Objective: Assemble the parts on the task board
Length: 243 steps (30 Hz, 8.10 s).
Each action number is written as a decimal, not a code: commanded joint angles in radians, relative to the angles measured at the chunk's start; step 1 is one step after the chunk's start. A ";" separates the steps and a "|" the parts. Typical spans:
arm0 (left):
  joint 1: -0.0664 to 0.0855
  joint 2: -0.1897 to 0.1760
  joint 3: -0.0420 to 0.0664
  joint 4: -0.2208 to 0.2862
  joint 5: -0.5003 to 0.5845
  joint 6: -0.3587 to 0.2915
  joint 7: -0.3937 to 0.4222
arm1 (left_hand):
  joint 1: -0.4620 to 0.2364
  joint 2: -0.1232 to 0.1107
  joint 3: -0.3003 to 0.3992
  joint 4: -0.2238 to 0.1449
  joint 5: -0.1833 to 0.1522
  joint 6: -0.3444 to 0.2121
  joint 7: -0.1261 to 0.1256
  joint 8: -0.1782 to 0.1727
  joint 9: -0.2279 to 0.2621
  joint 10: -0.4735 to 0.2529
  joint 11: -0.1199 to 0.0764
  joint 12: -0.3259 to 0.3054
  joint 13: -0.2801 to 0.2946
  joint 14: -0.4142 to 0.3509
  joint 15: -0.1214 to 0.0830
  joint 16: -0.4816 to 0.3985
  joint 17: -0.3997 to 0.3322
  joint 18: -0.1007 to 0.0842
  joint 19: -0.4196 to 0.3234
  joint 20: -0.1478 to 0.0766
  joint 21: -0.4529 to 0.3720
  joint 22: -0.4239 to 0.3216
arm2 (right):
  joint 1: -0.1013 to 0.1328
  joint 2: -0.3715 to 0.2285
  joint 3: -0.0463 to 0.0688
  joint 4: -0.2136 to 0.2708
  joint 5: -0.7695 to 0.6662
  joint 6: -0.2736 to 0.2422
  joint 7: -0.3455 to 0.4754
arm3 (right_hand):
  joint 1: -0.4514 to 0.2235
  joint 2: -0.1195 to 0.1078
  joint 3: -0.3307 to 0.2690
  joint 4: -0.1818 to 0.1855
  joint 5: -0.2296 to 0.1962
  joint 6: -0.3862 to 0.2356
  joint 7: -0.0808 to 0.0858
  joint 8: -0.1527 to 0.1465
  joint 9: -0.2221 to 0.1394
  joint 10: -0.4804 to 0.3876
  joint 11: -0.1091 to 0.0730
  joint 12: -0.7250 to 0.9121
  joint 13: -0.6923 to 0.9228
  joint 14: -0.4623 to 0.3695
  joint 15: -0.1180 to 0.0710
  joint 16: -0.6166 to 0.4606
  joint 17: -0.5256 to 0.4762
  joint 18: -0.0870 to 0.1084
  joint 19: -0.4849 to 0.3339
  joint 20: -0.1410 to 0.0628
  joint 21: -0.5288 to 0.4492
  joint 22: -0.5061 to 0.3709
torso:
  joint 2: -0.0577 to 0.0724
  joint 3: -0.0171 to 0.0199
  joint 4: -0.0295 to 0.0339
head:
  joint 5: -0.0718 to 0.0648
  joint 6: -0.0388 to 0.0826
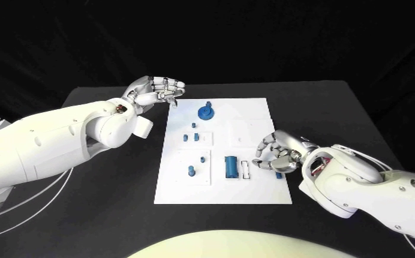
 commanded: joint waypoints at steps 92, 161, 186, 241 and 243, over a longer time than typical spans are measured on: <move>-0.015 -0.006 0.001 0.008 0.027 0.013 0.019 | -0.033 0.000 -0.089 0.080 -0.003 -0.015 0.001 0.015 -0.002 -0.028 -0.003 0.042 0.001 -0.017 0.005 0.030 0.007 0.014 0.026 0.014 -0.075 -0.050 | -0.019 -0.036 -0.002 0.062 -0.118 -0.055 -0.148 | 0.162 -0.021 0.183 -0.023 -0.001 0.096 -0.037 0.015 0.046 0.106 -0.028 0.004 0.263 0.106 -0.017 0.003 0.263 -0.016 0.047 -0.010 0.019 0.182 | -0.006 -0.0001 -0.0140 | -0.014 -0.003; -0.015 -0.004 0.001 0.007 0.022 0.021 0.001 | -0.028 0.000 -0.090 0.080 -0.003 -0.016 0.001 0.015 -0.002 -0.030 -0.003 0.043 0.001 -0.017 0.005 0.030 0.007 0.014 0.028 0.013 -0.077 -0.051 | -0.061 0.134 -0.003 -0.027 0.046 0.025 -0.166 | -0.114 -0.010 0.179 -0.002 -0.007 0.096 -0.036 0.019 0.065 0.106 -0.026 0.004 0.263 0.106 -0.014 0.003 0.263 -0.013 0.045 -0.006 -0.002 0.177 | -0.006 0.0016 -0.0155 | -0.016 -0.020; -0.015 -0.005 0.001 0.005 0.021 0.018 -0.003 | -0.025 0.001 -0.094 0.084 -0.003 -0.017 0.002 0.016 -0.003 -0.033 -0.002 0.045 0.000 -0.018 0.006 0.031 0.007 0.014 0.031 0.013 -0.081 -0.054 | -0.062 0.121 -0.003 -0.018 0.024 0.000 -0.142 | -0.126 -0.029 0.171 0.000 -0.010 0.093 -0.034 0.019 0.067 0.106 -0.025 0.004 0.263 0.106 -0.014 0.003 0.263 -0.012 0.043 -0.007 -0.011 0.176 | -0.006 0.0015 -0.0159 | -0.012 -0.018; -0.015 -0.008 0.001 0.006 0.021 0.015 -0.002 | -0.019 0.003 -0.095 0.085 -0.002 -0.018 0.003 0.016 -0.003 -0.035 -0.002 0.047 0.000 -0.018 0.006 0.031 0.006 0.014 0.034 0.013 -0.084 -0.056 | -0.089 0.120 -0.006 -0.112 -0.074 -0.006 0.183 | 0.097 -0.011 0.418 -0.138 -0.011 0.084 0.021 -0.131 -0.041 0.106 0.021 0.004 0.263 0.106 0.021 0.003 0.263 -0.010 0.034 0.021 -0.012 0.175 | -0.006 0.0011 -0.0152 | -0.005 -0.029; -0.015 -0.008 0.001 0.006 0.021 0.015 -0.002 | -0.019 0.003 -0.095 0.085 -0.002 -0.018 0.003 0.016 -0.003 -0.035 -0.002 0.047 0.000 -0.018 0.006 0.031 0.006 0.014 0.034 0.013 -0.084 -0.056 | -0.090 0.120 -0.006 -0.112 -0.074 -0.005 0.181 | 0.094 -0.011 0.418 -0.138 -0.011 0.085 0.021 -0.130 -0.041 0.106 0.021 0.004 0.263 0.106 0.021 0.003 0.263 -0.010 0.034 0.021 -0.012 0.175 | -0.006 0.0011 -0.0152 | -0.005 -0.029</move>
